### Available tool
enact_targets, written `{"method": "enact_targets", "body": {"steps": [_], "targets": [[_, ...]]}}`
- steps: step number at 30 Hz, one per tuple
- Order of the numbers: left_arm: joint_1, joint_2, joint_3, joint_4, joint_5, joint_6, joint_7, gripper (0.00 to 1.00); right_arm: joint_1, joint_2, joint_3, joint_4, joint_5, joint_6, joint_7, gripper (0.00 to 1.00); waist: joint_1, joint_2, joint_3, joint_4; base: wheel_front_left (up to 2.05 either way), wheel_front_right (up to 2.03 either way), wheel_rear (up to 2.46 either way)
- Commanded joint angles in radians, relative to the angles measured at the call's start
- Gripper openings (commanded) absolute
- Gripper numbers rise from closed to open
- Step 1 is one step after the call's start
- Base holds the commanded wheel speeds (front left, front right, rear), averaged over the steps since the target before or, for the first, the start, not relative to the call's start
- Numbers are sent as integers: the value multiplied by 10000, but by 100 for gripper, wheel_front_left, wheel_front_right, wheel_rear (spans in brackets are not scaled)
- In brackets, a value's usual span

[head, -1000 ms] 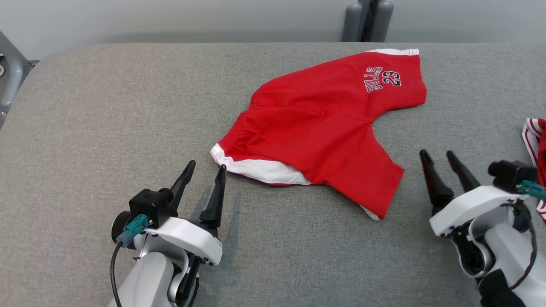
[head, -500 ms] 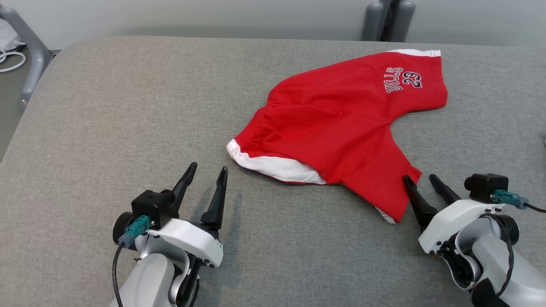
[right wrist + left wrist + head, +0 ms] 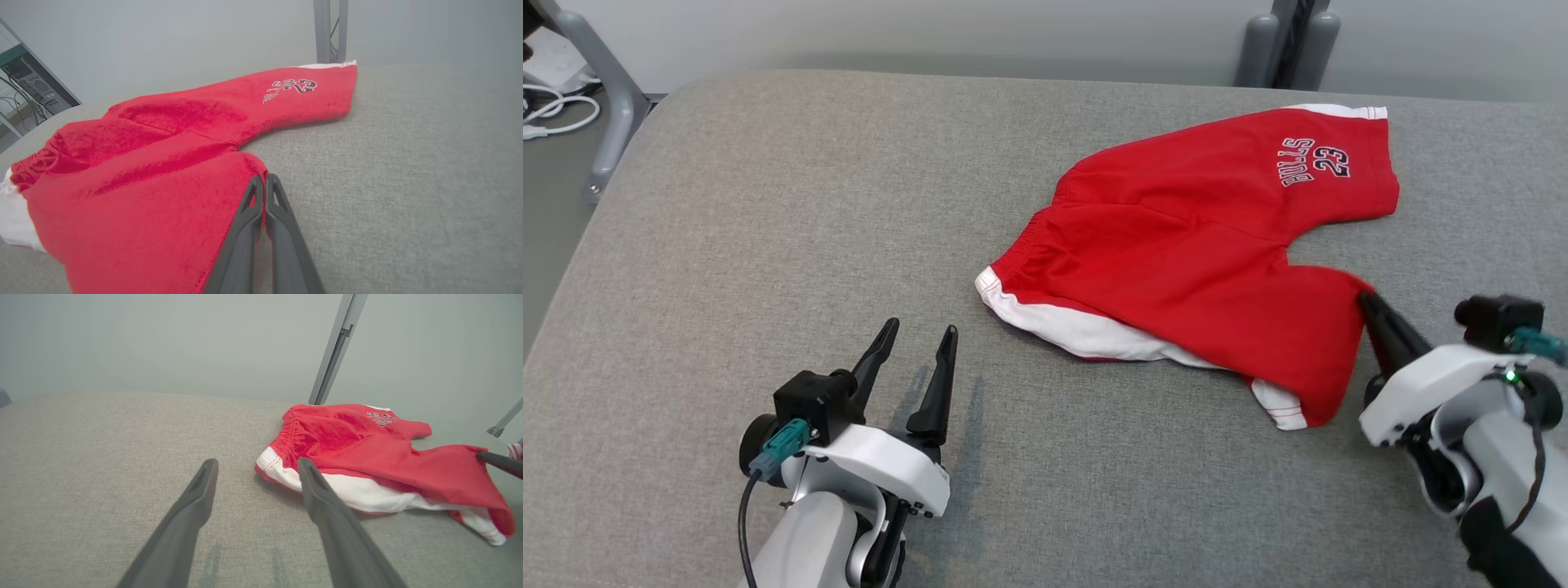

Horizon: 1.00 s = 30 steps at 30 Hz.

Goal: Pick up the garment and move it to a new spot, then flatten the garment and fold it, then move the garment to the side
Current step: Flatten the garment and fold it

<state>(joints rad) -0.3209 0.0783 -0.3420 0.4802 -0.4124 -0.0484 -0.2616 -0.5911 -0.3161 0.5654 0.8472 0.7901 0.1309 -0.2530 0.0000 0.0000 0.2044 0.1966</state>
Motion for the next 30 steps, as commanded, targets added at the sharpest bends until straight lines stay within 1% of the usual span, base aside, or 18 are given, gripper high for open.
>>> {"method": "enact_targets", "body": {"steps": [1, 8, 13, 14, 15, 18, 23, 26, 30], "targets": [[33, -1, 28, -47, 6, -13, -42, 100, -319, -240, -112, -89, -161, -4, -91, 0, 0, 0, 17, 48, 0, 0, 0], [-76, -72, -48, -64, 24, -70, -43, 100, -1123, -774, -378, 210, -574, -4, -126, 0, 0, 0, 180, 309, 0, 0, 0], [-136, -109, -59, -56, 52, -85, -42, 100, -1743, -1029, -165, 609, -843, -4, 186, 0, 0, 0, 348, 517, 0, 0, 0], [-148, -109, -43, -58, 57, -88, -42, 100, -1879, -1099, -176, 741, -919, -6, 171, 39, 0, 0, 376, 534, 0, 0, 0], [-163, -119, -30, -64, 66, -92, -42, 100, -1991, -1134, -188, 955, -969, -6, 164, 100, 0, 0, 401, 545, 0, 0, 0], [-171, -137, 6, -62, 89, -76, -42, 100, -2272, -1034, -28, 1425, -1418, -6, 43, 100, 0, 0, 436, 518, 0, 0, 0], [-84, -119, 113, 2, 118, -71, -42, 100, -1987, -505, -341, 1550, -1439, -6, -120, 100, 0, 0, 280, 142, 0, 0, 0], [-7, -87, 221, 37, 74, -125, -42, 100, -1497, -273, -769, 963, -1425, -6, -138, 100, 0, 0, 98, -211, 0, 0, 0], [129, -13, 450, 106, -51, -130, -42, 100, -250, 77, -1622, -189, -1568, -4, -130, 100, 0, 0, -196, -826, 0, 0, 0]]}}
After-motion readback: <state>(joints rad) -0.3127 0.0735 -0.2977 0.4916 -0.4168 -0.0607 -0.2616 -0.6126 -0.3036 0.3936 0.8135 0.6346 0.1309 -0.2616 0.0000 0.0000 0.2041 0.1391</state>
